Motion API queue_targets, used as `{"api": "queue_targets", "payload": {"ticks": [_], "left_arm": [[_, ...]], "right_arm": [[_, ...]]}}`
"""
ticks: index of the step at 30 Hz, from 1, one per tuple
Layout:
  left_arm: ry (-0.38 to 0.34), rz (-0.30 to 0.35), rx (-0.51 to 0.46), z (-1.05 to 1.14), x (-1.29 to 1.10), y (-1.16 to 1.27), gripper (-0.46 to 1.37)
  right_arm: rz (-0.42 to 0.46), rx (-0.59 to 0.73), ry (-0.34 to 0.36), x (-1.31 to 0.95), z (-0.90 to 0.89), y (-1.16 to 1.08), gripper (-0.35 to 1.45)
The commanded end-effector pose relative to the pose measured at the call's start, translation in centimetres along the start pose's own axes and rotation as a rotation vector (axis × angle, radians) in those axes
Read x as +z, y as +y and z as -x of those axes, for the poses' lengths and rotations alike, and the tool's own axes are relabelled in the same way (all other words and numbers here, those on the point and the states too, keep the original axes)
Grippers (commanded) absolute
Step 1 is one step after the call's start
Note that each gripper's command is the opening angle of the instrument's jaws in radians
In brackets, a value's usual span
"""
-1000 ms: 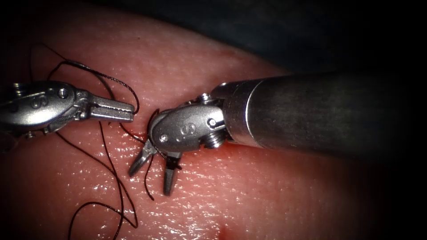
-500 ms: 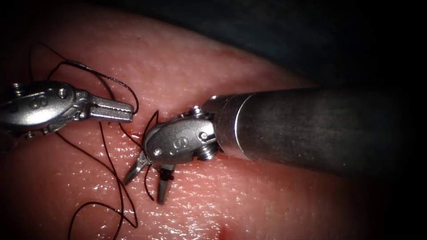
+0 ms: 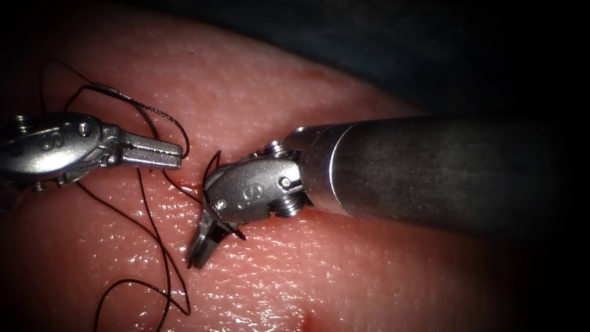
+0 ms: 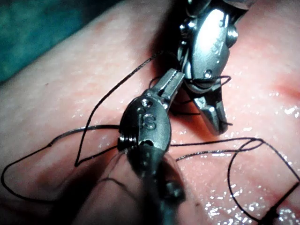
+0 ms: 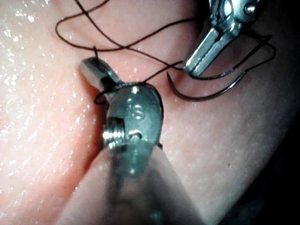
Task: Wound Closure
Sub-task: Move the right arm up and the left tool down to tension the knot.
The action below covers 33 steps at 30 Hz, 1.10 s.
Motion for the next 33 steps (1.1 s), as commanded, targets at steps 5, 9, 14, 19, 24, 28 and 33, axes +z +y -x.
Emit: {"api": "queue_targets", "payload": {"ticks": [5,9,14,19,24,28,33], "left_arm": [[0.003,0.005,0.003,0.02,0.00,0.00,-0.35],[0.010,0.003,0.021,0.07,-0.01,0.02,-0.35],[0.006,0.003,0.036,0.19,-0.05,0.08,-0.35],[0.002,0.003,0.044,0.33,-0.09,0.17,-0.35],[0.000,0.010,0.026,0.45,-0.13,0.27,-0.35],[-0.002,0.020,0.017,0.53,-0.17,0.43,-0.35],[-0.004,0.038,0.007,0.59,-0.26,0.67,-0.35]], "right_arm": [[0.031,0.005,0.012,-0.02,0.01,0.01,-0.35],[0.065,0.014,0.044,-0.06,0.02,0.02,-0.35],[0.131,0.080,0.095,-0.17,0.06,0.04,-0.35],[0.182,0.132,0.132,-0.31,0.13,0.06,-0.35],[0.217,0.181,0.149,-0.39,0.21,0.05,-0.35],[0.216,0.246,0.162,-0.47,0.30,0.04,-0.35],[0.233,0.277,0.157,-0.53,0.36,0.02,-0.35]]}}
